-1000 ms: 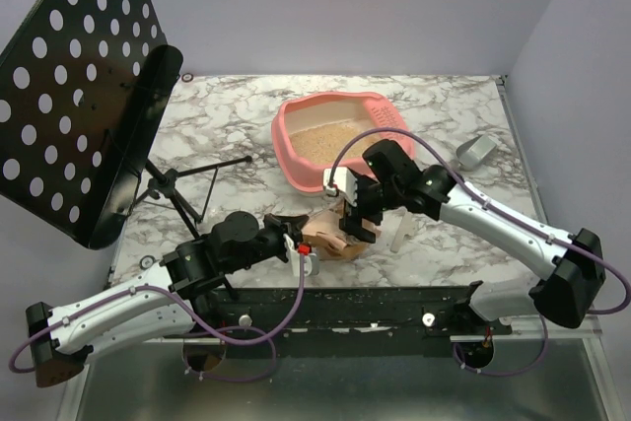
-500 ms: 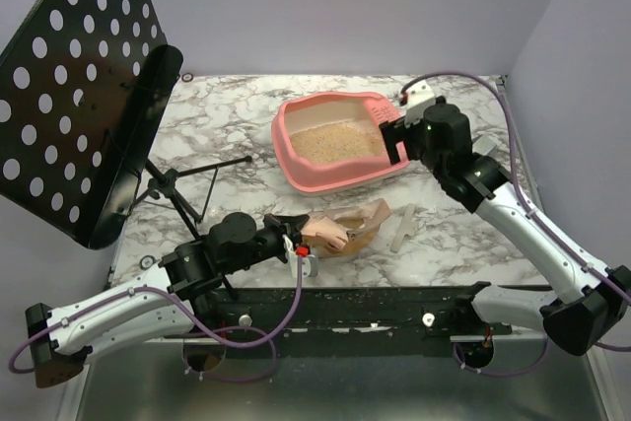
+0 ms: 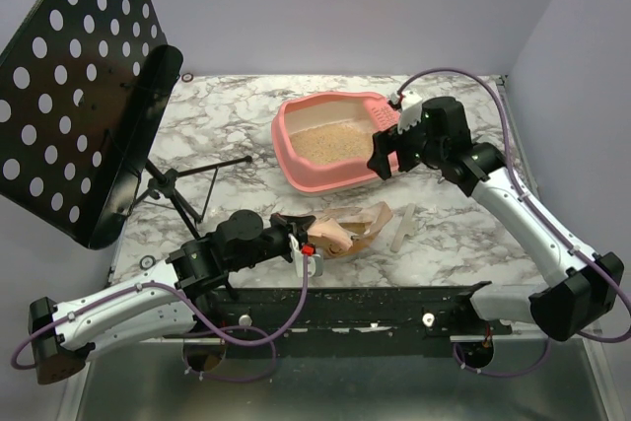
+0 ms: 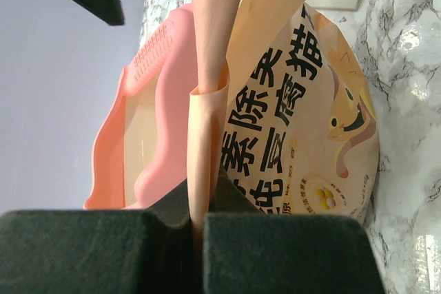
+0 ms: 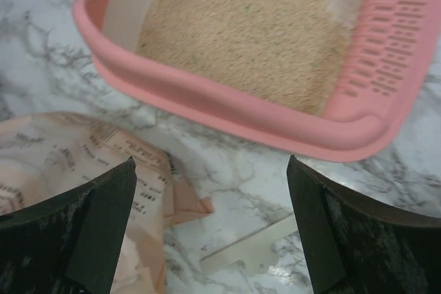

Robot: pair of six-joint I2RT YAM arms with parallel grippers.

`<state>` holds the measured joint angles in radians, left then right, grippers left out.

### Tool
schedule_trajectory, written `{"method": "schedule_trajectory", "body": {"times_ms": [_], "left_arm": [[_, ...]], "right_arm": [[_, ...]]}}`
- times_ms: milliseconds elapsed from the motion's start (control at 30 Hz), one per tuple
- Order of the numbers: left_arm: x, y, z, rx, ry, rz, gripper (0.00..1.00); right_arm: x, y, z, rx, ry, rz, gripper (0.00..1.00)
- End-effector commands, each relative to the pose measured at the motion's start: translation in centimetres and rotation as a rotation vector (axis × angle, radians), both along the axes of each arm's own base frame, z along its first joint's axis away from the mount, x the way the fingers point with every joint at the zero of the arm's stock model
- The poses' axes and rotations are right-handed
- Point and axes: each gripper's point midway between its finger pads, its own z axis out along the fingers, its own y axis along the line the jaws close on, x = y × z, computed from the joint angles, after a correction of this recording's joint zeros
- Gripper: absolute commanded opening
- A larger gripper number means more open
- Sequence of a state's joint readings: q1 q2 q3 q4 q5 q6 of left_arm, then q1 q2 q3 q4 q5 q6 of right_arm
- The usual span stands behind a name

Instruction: Fill the litter box with clean litter

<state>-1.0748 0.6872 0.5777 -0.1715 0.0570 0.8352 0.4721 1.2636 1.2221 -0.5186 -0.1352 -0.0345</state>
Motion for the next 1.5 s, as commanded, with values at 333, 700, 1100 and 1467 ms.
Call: {"method": "schedule_trajectory", "body": {"times_ms": [333,700,1100,1467], "left_arm": [[-1.2,-1.0,2.9,-0.097,-0.013,-0.071,0.0],[-1.4,-1.1,2.8,-0.098,-0.008,-0.08,0.0],[-1.6,-0.9,3.1,-0.106,-0.012,-0.084,0.0],[-0.6,-0.3,3.9,-0.129,-0.053,-0.025,0.0]], "right_arm": [[-10.1,5.0,-7.6,0.157,0.504,0.381,0.82],[-12.1,4.8,-8.3,0.165,0.562,0.411,0.61],[-13.3,3.3,-9.8,0.053,0.582,0.354,0.01],[-11.4,2.0,-3.4,0.17,0.147,0.22,0.01]]}}
